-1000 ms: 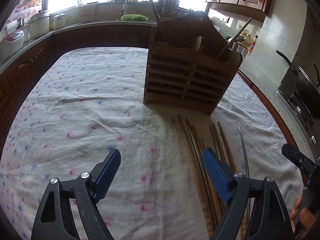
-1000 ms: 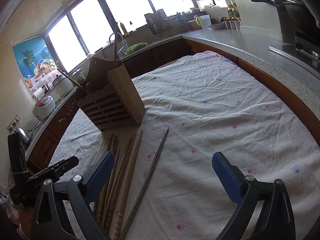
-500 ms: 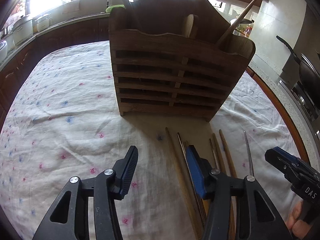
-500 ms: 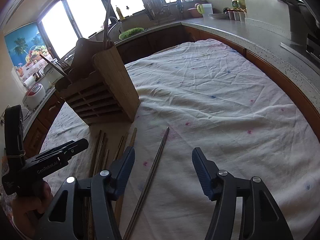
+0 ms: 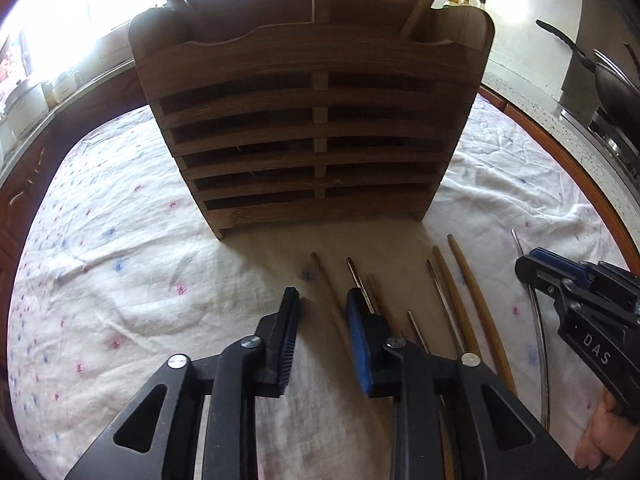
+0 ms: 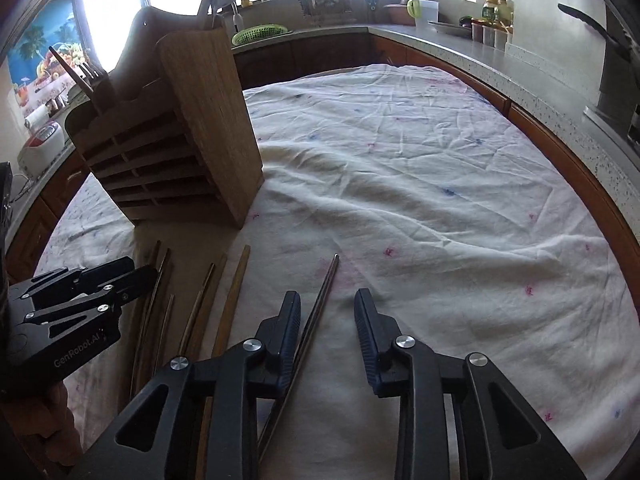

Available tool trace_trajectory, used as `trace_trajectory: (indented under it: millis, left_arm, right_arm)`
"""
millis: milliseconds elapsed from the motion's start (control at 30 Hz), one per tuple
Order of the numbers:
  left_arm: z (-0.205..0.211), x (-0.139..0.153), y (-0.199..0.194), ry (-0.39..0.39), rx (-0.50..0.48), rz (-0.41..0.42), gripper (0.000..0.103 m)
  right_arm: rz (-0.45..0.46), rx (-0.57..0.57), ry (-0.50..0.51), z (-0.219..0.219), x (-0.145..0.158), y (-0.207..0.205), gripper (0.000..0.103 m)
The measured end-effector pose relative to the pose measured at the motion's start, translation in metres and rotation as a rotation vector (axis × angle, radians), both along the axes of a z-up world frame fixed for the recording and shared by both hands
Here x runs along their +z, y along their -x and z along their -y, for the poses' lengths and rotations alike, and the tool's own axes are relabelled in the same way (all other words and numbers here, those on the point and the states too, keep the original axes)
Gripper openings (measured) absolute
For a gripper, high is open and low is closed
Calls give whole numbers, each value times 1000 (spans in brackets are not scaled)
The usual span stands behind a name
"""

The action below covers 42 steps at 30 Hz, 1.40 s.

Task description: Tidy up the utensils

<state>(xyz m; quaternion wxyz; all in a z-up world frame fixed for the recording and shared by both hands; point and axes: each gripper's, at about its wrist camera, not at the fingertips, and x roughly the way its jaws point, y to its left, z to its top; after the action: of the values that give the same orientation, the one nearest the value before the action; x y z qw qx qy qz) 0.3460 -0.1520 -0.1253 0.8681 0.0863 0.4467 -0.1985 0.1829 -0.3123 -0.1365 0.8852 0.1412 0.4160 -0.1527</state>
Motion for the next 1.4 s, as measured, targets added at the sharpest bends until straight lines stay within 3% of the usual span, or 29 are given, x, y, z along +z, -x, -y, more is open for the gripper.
trace_trajectory:
  millis: [33, 133, 400, 800, 1067, 1400]
  left_arm:
    - [0, -1, 1, 5, -8, -3, 9]
    - [-2, -1, 5, 26, -11, -9, 6]
    - [-40, 13, 27, 185, 15, -38, 4]
    - [-119, 95, 99, 396, 35, 88, 4]
    - [-158, 135, 150, 460, 21, 179, 4]
    - [-175, 158, 167, 479, 18, 246, 3]
  right_arm:
    - [-5, -4, 14, 0, 0, 0, 10]
    - [-2, -5, -7, 3, 1, 2, 7]
    - [78, 16, -95, -3, 20, 26, 5]
    - [249, 64, -132, -19, 76, 70, 5]
    - [364, 106, -104, -31, 123, 91, 5]
    - [458, 134, -69, -37, 162, 95, 4]
